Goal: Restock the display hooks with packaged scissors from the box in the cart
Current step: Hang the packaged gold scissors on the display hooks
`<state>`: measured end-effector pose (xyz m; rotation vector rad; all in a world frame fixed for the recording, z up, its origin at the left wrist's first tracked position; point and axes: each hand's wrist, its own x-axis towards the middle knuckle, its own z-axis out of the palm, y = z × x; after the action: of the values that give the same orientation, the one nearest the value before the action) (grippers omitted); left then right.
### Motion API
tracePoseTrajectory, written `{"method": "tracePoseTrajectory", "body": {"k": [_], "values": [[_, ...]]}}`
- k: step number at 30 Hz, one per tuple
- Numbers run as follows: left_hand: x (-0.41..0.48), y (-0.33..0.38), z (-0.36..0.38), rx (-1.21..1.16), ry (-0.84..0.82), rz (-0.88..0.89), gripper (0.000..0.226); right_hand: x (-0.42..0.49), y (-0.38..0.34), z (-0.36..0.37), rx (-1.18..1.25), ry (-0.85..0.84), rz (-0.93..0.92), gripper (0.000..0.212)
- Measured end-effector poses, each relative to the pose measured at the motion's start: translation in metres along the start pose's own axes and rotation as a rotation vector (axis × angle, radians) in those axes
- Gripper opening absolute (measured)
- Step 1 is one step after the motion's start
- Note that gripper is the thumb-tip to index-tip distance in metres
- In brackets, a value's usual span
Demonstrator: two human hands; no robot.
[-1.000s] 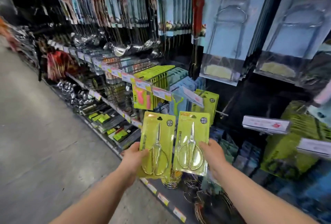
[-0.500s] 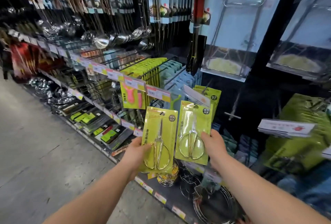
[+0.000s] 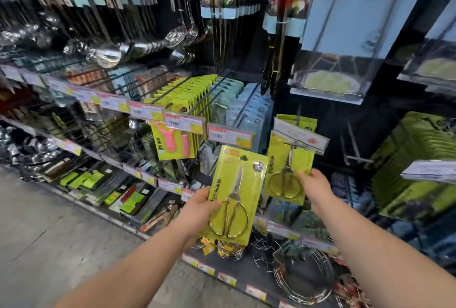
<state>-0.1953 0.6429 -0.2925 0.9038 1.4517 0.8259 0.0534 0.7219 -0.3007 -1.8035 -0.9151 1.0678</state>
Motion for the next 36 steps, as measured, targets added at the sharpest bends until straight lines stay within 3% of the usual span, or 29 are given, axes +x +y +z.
{"method": "tracePoseTrajectory", "body": {"k": [4,8,10,13,16,19,24,27,36], "values": [[0.011,0.001,0.000,0.033,-0.070,-0.008,0.023,0.006,0.000,-0.002,-0.014,0.016,0.029,0.029],[0.014,0.003,0.006,0.025,-0.137,-0.009,0.019,-0.017,-0.003,-0.006,-0.118,0.095,0.012,0.052],[0.014,0.004,0.010,0.033,-0.171,-0.008,0.017,-0.035,0.001,-0.009,-0.146,0.100,-0.018,0.048],[0.016,0.006,0.021,0.045,-0.213,-0.011,0.017,-0.071,0.008,-0.009,0.002,-0.121,0.051,0.039],[0.015,0.008,0.036,0.054,-0.258,-0.010,0.014,-0.100,0.018,-0.005,-0.132,-0.275,0.020,0.026],[0.014,0.009,0.053,0.040,-0.307,0.006,0.013,-0.111,0.022,-0.003,-0.135,-0.121,-0.054,0.011],[0.014,0.022,0.070,0.087,-0.293,0.027,0.009,-0.109,0.012,-0.015,-0.172,-0.003,-0.115,0.011],[0.021,0.029,0.075,0.149,-0.250,0.068,0.020,-0.100,0.007,-0.018,-0.208,-0.002,-0.137,0.013],[0.041,0.036,0.086,0.191,-0.210,0.146,0.017,-0.074,0.003,-0.020,-0.220,-0.042,-0.152,0.014]]}}
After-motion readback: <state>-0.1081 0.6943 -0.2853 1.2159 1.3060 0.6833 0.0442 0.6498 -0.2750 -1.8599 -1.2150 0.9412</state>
